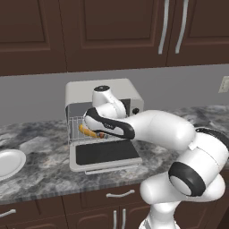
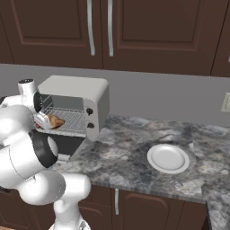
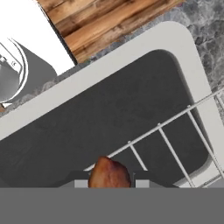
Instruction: Open the toaster oven door. Place the hotdog bun on the bottom rack in the toaster oven and place the chicken drumstick on the top rack.
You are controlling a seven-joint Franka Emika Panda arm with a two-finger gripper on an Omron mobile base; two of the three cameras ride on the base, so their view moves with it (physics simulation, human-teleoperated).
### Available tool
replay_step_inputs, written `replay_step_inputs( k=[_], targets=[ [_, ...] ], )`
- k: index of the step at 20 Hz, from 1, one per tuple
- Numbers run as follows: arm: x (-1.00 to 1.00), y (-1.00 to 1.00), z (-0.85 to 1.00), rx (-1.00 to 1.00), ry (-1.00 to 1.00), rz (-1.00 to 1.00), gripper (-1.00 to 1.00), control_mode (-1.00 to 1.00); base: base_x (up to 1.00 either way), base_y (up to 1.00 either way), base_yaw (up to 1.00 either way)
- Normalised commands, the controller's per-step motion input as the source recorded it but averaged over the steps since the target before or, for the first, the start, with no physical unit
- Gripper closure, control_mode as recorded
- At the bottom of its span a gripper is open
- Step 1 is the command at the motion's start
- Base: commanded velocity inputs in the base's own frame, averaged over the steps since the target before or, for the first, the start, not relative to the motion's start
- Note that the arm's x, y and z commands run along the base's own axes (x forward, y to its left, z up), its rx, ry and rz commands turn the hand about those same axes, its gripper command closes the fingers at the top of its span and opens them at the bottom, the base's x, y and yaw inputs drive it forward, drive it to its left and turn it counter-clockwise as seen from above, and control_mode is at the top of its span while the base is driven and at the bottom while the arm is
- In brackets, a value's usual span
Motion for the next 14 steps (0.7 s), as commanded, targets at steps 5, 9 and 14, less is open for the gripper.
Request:
replay_step_inputs(
  k=[5, 9, 14],
  targets=[
    [0.18, 0.01, -0.08, -0.01, 0.00, 0.08, 1.00, -1.00, 0.00, 0.00, 0.00],
    [0.14, 0.00, 0.01, -0.01, 0.00, 0.07, 1.00, -1.00, 0.00, 0.00, 0.00],
    [0.25, 0.04, -0.02, -0.01, 0.00, 0.06, 1.00, -1.00, 0.00, 0.00, 0.00]
  ],
)
